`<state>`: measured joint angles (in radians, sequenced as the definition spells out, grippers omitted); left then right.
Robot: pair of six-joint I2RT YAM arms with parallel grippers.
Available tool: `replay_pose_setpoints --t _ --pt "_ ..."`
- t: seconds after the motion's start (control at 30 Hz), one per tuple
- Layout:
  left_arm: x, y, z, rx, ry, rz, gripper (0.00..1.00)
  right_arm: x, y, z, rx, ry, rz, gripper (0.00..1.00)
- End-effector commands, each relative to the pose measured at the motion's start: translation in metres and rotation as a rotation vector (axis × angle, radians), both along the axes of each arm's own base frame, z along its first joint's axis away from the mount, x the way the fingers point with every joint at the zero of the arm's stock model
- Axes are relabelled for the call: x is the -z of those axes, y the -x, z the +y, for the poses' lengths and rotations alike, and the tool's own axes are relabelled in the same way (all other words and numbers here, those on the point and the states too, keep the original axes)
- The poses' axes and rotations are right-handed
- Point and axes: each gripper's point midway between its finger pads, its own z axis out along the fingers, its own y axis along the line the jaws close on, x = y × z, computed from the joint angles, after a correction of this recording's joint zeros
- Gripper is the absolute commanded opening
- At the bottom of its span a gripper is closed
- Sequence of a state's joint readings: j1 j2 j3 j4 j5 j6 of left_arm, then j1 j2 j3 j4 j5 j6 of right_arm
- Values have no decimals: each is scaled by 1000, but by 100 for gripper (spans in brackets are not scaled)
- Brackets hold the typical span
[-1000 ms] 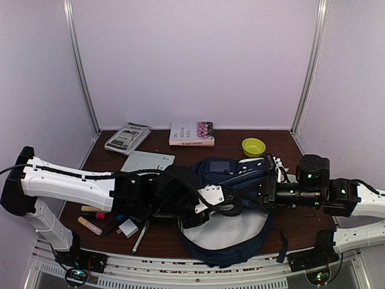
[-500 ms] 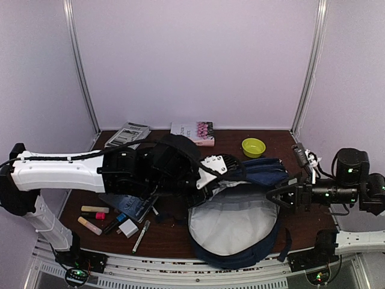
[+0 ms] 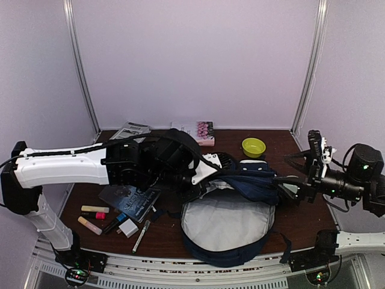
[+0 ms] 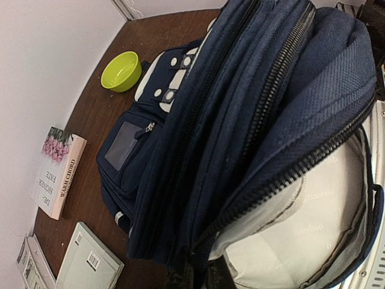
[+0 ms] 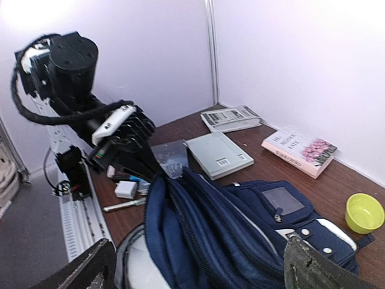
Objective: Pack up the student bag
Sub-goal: Pass from the left arm to the right
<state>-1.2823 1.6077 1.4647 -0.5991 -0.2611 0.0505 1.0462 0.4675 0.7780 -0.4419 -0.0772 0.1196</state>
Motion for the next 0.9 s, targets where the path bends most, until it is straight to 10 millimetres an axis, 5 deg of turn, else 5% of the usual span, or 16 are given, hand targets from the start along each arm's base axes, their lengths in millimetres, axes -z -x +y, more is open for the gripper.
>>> replay_pose_setpoints --t 0.0,0.2,0.37,0.47,0.67,0.8,0.87 --pt "-28 -6 -9 -15 100 -10 0 18 -22 10 67 205 -116 98" --pt "-25 -11 -7 -47 93 -14 0 37 -1 49 -103 287 -144 96" --pt "-23 -10 -5 -48 97 -2 0 53 -17 58 -30 356 -155 85" --pt "-22 -10 -4 -49 97 1 0 61 -28 60 18 392 -164 68" --pt "-22 -11 4 -67 101 4 0 62 -33 68 27 392 -189 18" --pt "-15 -16 17 -104 81 -1 0 61 -33 78 15 354 -181 5" --pt "-9 -18 30 -145 51 -5 17 57 -41 80 68 305 -169 0"
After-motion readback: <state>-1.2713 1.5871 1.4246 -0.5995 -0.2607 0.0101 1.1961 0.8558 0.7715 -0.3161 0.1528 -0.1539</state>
